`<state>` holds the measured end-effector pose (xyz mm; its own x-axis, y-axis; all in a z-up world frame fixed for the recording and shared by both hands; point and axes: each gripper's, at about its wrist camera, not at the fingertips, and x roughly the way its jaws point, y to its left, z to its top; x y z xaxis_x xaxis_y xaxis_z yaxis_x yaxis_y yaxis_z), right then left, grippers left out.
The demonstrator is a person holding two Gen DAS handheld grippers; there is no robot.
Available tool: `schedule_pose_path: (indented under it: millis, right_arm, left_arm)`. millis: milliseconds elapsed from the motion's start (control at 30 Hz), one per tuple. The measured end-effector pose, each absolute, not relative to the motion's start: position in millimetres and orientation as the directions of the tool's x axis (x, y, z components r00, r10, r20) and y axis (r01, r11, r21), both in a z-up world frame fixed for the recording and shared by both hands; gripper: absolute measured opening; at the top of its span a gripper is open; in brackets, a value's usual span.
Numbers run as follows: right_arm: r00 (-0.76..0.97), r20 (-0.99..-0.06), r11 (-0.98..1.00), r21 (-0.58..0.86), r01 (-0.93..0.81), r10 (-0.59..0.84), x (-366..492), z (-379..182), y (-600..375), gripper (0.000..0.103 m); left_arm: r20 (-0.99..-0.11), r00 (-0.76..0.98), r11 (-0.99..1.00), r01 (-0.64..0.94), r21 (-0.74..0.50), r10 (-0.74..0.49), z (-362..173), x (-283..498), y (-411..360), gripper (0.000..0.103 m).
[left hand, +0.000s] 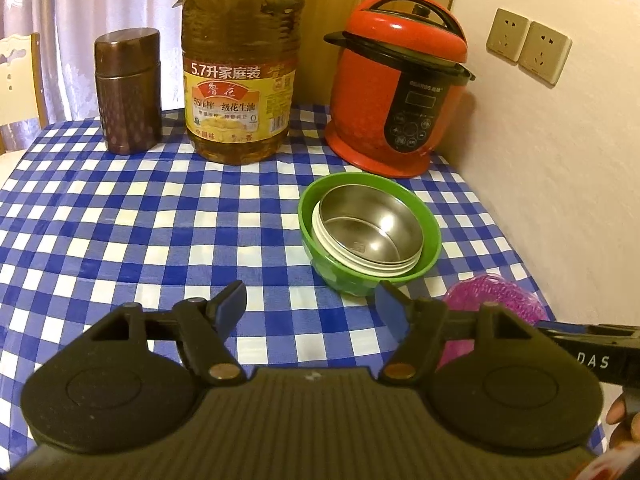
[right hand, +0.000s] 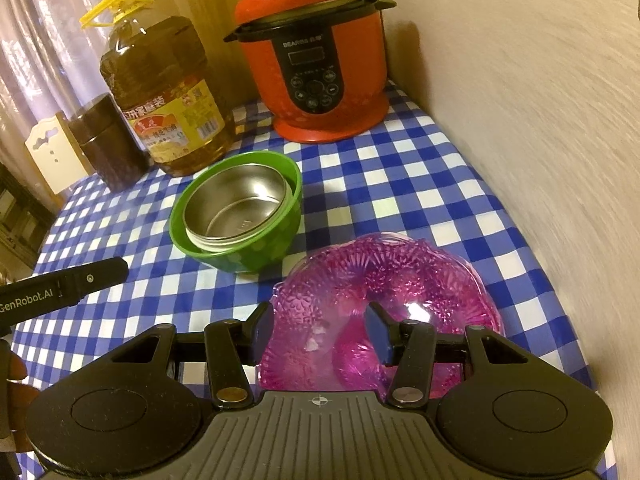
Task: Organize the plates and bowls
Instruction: 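Close the left tool on the green bowl rim while the right tool grips it too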
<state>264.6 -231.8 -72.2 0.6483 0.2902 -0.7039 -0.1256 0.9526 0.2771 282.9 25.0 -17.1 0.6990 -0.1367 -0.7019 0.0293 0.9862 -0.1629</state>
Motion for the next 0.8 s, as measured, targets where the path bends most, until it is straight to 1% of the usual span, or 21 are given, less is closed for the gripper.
schedule_pose_path:
  millis: [133,267,433,500,600,800]
  right_arm:
    - [0.654,-0.692,0.945,0.305,-0.116,0.304,266.1,-72.9,-234.5,0.051]
    - [0.671,-0.660,0.924,0.368,-0.102,0.337,273.1,-70.8,-239.0,0.051]
    - [0.697,-0.615,0.898,0.430,-0.095,0.369,290.9,-65.1,-238.8,0.051]
    - [0.702,-0.600,0.884,0.458,-0.090,0.383,300.9,-64.8,-237.7,0.051]
    - [0.700,-0.592,0.864,0.498,-0.072,0.399,316.7,-68.0,-237.4,0.051]
    - [0.690,-0.597,0.856,0.513,-0.064,0.409,348.0,-80.1,-231.0,0.051]
  left_arm:
    - [-0.696,0.702,0.980,0.012,-0.198,-0.149,-20.2,286.8,29.2,0.069]
    - [-0.696,0.698,0.969,-0.012,-0.245,-0.167,-23.4,296.8,35.6,0.069]
    - [-0.678,0.705,0.941,-0.046,-0.336,-0.208,-28.8,318.9,44.7,0.069]
    - [-0.679,0.703,0.936,-0.050,-0.347,-0.214,-32.3,330.0,45.2,0.069]
    - [-0.678,0.700,0.931,-0.049,-0.361,-0.226,-40.6,347.7,43.7,0.069]
    - [-0.700,0.665,0.903,-0.090,-0.420,-0.259,-66.7,378.2,44.9,0.068]
